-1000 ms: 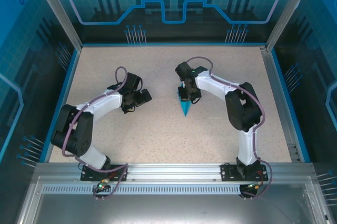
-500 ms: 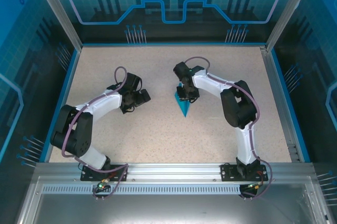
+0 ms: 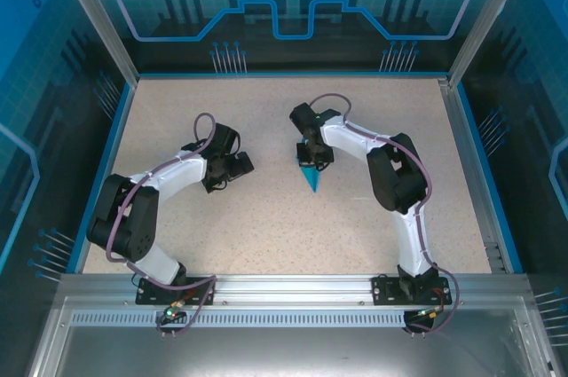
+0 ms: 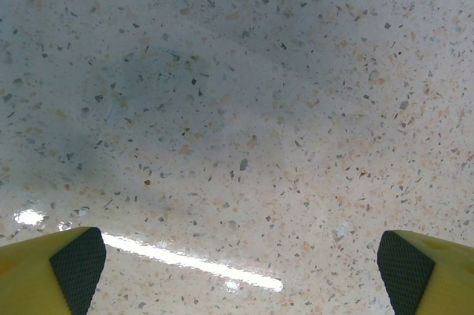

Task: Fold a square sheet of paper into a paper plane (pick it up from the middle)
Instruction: Move the paper plane to the center of the table, then reset both arms

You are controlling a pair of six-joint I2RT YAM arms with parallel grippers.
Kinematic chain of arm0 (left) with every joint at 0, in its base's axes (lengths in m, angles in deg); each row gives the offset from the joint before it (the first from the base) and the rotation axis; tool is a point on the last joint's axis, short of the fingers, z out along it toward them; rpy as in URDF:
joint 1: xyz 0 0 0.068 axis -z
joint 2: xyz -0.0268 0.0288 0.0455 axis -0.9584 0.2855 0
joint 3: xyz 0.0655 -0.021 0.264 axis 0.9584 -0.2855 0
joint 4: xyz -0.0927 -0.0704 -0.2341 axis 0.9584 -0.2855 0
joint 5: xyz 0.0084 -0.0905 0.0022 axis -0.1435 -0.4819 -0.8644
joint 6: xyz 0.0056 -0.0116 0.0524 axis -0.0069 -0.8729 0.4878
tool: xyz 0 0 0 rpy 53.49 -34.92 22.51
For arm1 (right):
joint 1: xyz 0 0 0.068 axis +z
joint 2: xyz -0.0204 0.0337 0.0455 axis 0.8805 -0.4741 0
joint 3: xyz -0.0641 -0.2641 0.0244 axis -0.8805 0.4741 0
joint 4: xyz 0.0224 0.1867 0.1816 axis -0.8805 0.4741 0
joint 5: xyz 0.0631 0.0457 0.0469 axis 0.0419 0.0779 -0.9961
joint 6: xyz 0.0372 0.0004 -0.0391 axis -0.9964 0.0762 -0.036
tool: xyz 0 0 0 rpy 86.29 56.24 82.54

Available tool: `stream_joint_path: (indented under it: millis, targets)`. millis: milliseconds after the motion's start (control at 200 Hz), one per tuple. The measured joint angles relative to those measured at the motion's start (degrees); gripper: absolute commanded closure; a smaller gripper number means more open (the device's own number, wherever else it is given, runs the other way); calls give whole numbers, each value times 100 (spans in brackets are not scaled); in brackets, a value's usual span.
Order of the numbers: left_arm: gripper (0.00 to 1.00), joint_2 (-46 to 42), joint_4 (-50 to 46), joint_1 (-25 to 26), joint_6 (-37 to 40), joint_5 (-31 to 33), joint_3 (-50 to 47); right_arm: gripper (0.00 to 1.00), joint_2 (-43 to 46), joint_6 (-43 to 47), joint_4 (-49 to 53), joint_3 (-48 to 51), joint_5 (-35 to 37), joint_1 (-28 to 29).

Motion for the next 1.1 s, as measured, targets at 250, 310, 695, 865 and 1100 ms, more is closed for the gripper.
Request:
stream_joint_path:
  millis: [250, 310, 695, 865, 1100]
  targets:
    - [1, 0, -72, 0, 9, 0, 0, 89, -573, 162, 68, -852, 358, -24]
    - [1, 0, -87, 0, 9, 0, 0, 87, -761, 201, 111, -1023, 448, -44]
    - [2, 2, -87, 0, 9, 0, 0, 73, -1130, 299, 249, -1462, 592, -90]
    - [1, 2, -87, 0, 9, 0, 0, 73, -1130, 247, 236, -1458, 584, -90]
    - [2, 2, -90, 0, 11, -2, 2, 59, -1069, 238, 286, -1460, 586, -96]
